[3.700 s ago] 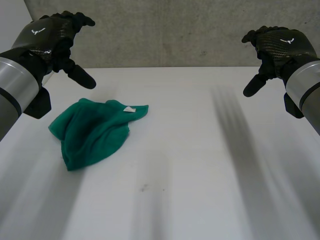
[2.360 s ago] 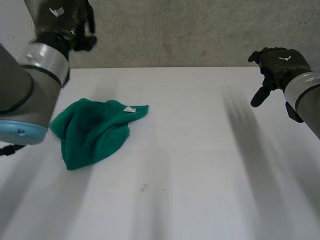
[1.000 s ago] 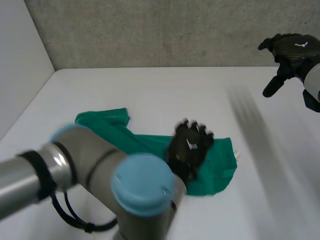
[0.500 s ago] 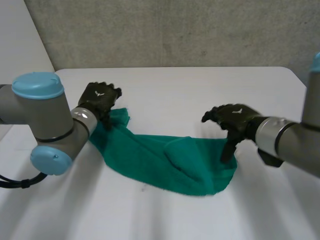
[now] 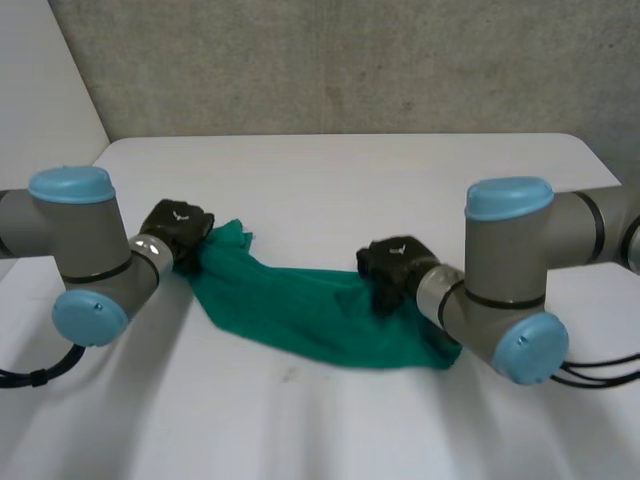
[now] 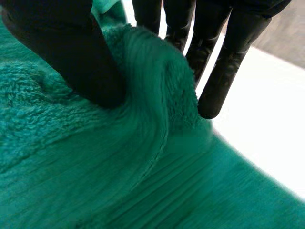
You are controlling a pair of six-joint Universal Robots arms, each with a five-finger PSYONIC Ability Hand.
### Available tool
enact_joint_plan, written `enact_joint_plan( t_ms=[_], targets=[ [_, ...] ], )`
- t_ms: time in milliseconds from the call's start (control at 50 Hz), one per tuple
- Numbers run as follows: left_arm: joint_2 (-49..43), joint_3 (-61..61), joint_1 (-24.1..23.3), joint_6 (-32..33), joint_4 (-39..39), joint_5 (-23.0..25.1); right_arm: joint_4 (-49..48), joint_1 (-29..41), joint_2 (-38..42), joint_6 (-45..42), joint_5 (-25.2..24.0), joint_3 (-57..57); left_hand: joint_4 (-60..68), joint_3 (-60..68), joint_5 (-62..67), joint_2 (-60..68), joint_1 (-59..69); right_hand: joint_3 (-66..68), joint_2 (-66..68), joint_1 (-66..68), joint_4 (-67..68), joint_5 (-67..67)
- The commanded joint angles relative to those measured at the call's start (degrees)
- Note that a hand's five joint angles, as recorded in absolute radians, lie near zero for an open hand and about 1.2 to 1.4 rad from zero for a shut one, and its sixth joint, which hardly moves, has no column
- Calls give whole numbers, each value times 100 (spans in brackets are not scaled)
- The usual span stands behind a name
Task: Fold the towel.
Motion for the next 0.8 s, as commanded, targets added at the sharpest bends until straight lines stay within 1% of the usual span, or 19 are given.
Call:
enact_joint_plan(
  t_ms=[20, 40, 60, 100, 120, 140, 200, 220, 280, 320, 360, 480, 500, 580, 620, 660, 740, 760, 800],
  targets=[
    [249, 797, -98, -105, 972, -94, -606, -51, -233, -44, 309, -1071, 1197, 1236, 1725, 1198, 1995, 1338, 1279, 2478, 1276, 1533],
    [328, 903, -107, -140, 1174, -111, -964, -51, -355, -44, 449, -1298, 1197, 1236, 1725, 1198, 1995, 1338, 1279, 2478, 1276, 1533],
    [477, 1078, -159, -271, 1620, -190, -1185, -51, -452, -44, 546, -1388, 1197, 1236, 1725, 1198, 1995, 1338, 1279, 2478, 1276, 1533],
    [653, 1176, -239, -465, 2140, -374, -1686, -60, -654, -53, 766, -1485, 1197, 1236, 1725, 1198, 1995, 1338, 1279, 2478, 1276, 1533],
    [750, 1185, -283, -579, 2413, -505, -2219, -104, -873, -62, 915, -1477, 1197, 1236, 1725, 1198, 1995, 1338, 1279, 2478, 1276, 1533],
    [960, 1150, -361, -815, 2937, -794, -2494, -130, -980, -62, 977, -1459, 1197, 1236, 1725, 1198, 1995, 1338, 1279, 2478, 1276, 1533],
    [1251, 949, -406, -1159, 3512, -1174, -3302, -244, -1348, -70, 1030, -1249, 1197, 1236, 1725, 1198, 1995, 1338, 1279, 2478, 1276, 1533],
    [1408, 678, -415, -1360, 3766, -1314, -3375, -262, -1437, -79, 1013, -1161, 1197, 1236, 1725, 1198, 1995, 1338, 1279, 2478, 1276, 1533],
    [1646, 37, -432, -1642, 3962, -1351, -3254, -262, -1709, -158, 908, -810, 1197, 1236, 1725, 1198, 1995, 1338, 1279, 2478, 1276, 1533],
    [1682, -131, -432, -1687, 3962, -1359, -3122, -262, -1771, -219, 864, -616, 1197, 1236, 1725, 1198, 1995, 1338, 1279, 2478, 1276, 1533],
    [1744, -832, -432, -1784, 3953, -1368, -2920, -289, -1807, -333, 837, -292, 1197, 1236, 1725, 1198, 1995, 1338, 1279, 2478, 1276, 1533],
    [1709, -2126, -476, -1775, 3918, -1342, -2006, -605, -1763, -729, 793, 325, 1197, 1236, 1725, 1198, 1995, 1338, 1279, 2478, 1276, 1533],
    [1691, -2302, -485, -1775, 3909, -1342, -1761, -640, -1719, -825, 784, 473, 1197, 1236, 1725, 1198, 1995, 1338, 1279, 2478, 1276, 1533],
    [1647, -2988, -599, -1784, 3883, -1333, -1365, -684, -1351, -993, 679, 816, 1197, 1236, 1725, 1198, 1995, 1338, 1279, 2478, 1276, 1533],
    [1647, -3296, -722, -1767, 3734, -1333, -1249, -693, -1227, -1037, 661, 879, 1197, 1236, 1725, 1198, 1995, 1338, 1279, 2478, 1276, 1533],
    [1682, -3472, -801, -1767, 3515, -1333, -1135, -711, -1104, -1055, 626, 1019, 1197, 1236, 1725, 1198, 1995, 1338, 1279, 2478, 1276, 1533],
    [1735, -3754, -846, -1784, 2681, -1350, -1064, -719, -1112, -1064, 617, 1247, 1197, 1236, 1725, 1198, 1995, 1338, 1279, 2478, 1276, 1533],
    [1796, -3815, -854, -1784, 2261, -1351, -1064, -711, -1139, -1072, 609, 1292, 1197, 1236, 1725, 1198, 1995, 1338, 1279, 2478, 1276, 1533],
    [1928, -3833, -854, -1793, 1811, -1359, -1064, -711, -1156, -1090, 609, 1371, 196, 235, 723, 196, 994, 1338, 1279, 2478, 1276, 1533]
  ],
)
